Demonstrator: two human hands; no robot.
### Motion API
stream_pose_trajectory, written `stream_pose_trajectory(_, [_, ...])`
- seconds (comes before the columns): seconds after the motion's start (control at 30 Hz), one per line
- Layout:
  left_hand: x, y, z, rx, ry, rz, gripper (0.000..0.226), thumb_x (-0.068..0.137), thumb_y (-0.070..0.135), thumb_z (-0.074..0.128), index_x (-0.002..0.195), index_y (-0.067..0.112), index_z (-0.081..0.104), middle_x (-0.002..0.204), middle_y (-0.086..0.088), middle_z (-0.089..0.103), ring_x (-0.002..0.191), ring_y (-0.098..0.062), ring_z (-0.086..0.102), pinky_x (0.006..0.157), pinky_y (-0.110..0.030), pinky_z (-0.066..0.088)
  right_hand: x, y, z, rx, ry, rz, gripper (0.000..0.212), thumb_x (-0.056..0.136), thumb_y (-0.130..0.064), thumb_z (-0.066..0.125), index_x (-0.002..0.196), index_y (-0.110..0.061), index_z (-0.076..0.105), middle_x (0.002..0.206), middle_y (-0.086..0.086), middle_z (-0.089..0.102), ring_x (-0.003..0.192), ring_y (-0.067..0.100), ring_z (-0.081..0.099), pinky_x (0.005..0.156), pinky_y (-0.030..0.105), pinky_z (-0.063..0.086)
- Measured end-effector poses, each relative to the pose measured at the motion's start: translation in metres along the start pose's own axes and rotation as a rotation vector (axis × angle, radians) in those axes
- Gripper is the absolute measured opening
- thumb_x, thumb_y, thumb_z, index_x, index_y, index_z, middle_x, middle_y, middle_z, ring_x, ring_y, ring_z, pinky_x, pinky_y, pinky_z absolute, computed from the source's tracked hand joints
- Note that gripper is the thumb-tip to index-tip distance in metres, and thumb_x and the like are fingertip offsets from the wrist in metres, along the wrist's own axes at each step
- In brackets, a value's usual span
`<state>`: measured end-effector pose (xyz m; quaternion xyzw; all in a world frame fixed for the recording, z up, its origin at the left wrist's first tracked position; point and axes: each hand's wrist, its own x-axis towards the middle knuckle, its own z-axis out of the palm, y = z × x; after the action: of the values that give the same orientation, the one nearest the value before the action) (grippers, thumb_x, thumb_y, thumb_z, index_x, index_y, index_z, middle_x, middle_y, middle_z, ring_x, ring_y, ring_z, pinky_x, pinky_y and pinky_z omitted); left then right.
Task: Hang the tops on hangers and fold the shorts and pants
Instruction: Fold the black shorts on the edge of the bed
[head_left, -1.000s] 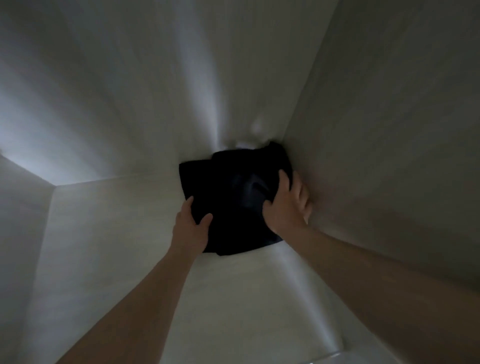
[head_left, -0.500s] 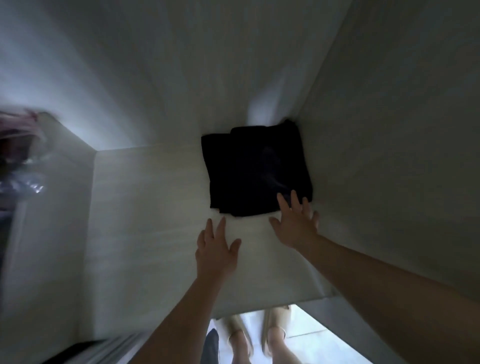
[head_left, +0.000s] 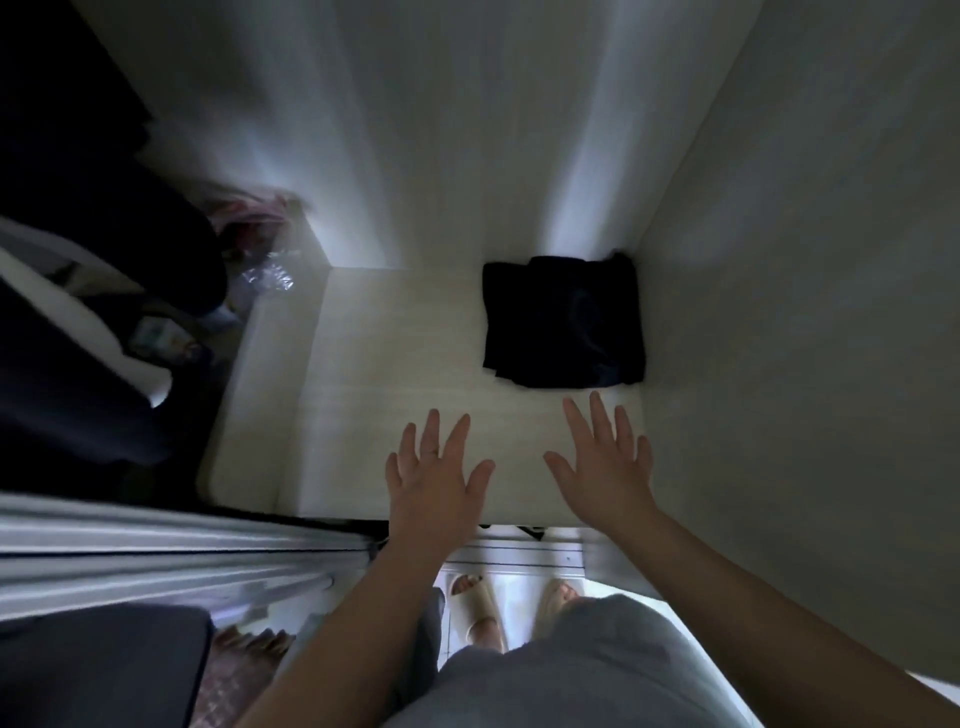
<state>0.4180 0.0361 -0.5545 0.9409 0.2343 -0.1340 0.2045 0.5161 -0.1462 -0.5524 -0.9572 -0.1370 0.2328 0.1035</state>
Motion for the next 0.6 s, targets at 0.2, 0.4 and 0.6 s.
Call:
stream_pose_trajectory(0.2, [-0.053,-0.001,-0.017,0.023,0.149,-0.041,0.068,0.098,0.066,0.026,0.159,0.04,0.008,0.169,0.001,-0.005,0.154,-0.029,-0.008,0.122,-0.053,0.002,-0.036,0.0,-0.006,0.001,0.036,-0.157,0.073,0.101,-0.058,0.035,0.159,-0.038,-0.002,0.167,-0.006,-0.016,0.153,0.025,-0.016,0.121,0.054,-0.004])
stream_pose_trajectory(0.4, [-0.125,0.022,-0.006,-0.082,0.264,-0.131,0.071,0.094,0.071,0.022,0.158,0.044,0.009,0.169,0.005,-0.004,0.155,-0.025,-0.009,0.123,-0.052,0.008,-0.072,0.01,-0.013,0.008,0.039,-0.354,0.072,0.101,-0.057,0.036,0.158,-0.041,-0.005,0.167,-0.008,-0.018,0.153,0.023,-0.016,0.121,0.053,-0.004])
stream_pose_trajectory(0.6, [-0.217,0.046,0.02,-0.05,0.413,-0.272,0.075,0.091,0.074,0.008,0.158,0.041,0.018,0.169,0.005,0.007,0.155,-0.025,-0.005,0.124,-0.048,0.001,-0.122,0.028,-0.003,0.019,-0.023,-0.52,0.07,0.102,-0.052,0.037,0.158,-0.04,-0.003,0.168,-0.008,-0.014,0.154,0.023,-0.014,0.122,0.052,0.001])
